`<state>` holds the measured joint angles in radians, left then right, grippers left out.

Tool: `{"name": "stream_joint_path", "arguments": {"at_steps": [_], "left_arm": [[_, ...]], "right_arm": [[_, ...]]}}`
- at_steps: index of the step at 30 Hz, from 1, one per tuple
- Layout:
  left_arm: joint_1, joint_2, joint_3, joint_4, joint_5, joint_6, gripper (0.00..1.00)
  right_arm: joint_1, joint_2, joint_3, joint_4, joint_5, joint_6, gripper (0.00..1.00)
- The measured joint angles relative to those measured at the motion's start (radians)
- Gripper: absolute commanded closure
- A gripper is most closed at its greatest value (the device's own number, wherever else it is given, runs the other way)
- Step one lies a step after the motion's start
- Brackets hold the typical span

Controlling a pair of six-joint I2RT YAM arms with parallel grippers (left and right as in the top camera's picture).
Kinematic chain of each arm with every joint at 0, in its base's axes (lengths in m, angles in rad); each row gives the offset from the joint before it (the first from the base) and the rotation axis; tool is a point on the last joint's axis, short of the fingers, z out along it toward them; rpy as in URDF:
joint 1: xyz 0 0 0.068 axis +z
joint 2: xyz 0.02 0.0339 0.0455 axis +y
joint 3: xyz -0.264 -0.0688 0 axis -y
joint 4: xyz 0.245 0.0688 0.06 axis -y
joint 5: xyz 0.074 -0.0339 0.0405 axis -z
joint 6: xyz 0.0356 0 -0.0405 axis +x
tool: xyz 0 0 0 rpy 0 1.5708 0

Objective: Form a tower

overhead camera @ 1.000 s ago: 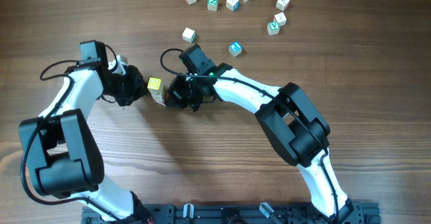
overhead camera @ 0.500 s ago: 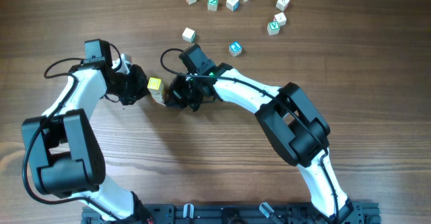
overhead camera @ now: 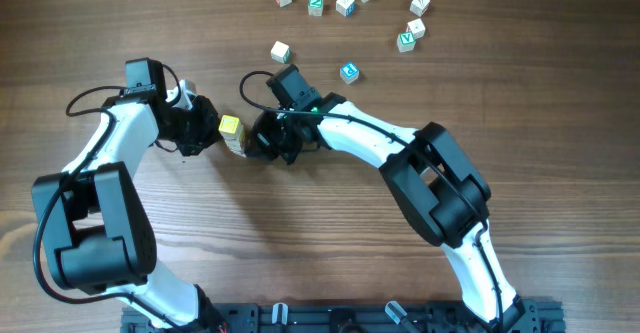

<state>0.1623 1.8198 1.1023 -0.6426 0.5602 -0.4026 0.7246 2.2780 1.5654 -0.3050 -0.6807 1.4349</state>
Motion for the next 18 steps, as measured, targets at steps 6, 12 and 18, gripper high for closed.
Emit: {"name": "stream_joint_path", "arguments": {"at_steps": [6, 12, 18], "left_arm": [[0.003, 0.0, 0.0, 0.02, -0.013, 0.0, 0.96], [0.163, 0.0, 0.0, 0.04, -0.055, 0.0, 0.96], [0.233, 0.0, 0.0, -0.192, -0.078, 0.044, 0.96]], "right_arm": [[-0.004, 0.0, 0.0, 0.0, 0.0, 0.0, 0.96], [-0.061, 0.0, 0.0, -0.08, 0.012, -0.04, 0.96], [-0.151, -0.003, 0.003, -0.253, 0.062, -0.239, 0.96]]}}
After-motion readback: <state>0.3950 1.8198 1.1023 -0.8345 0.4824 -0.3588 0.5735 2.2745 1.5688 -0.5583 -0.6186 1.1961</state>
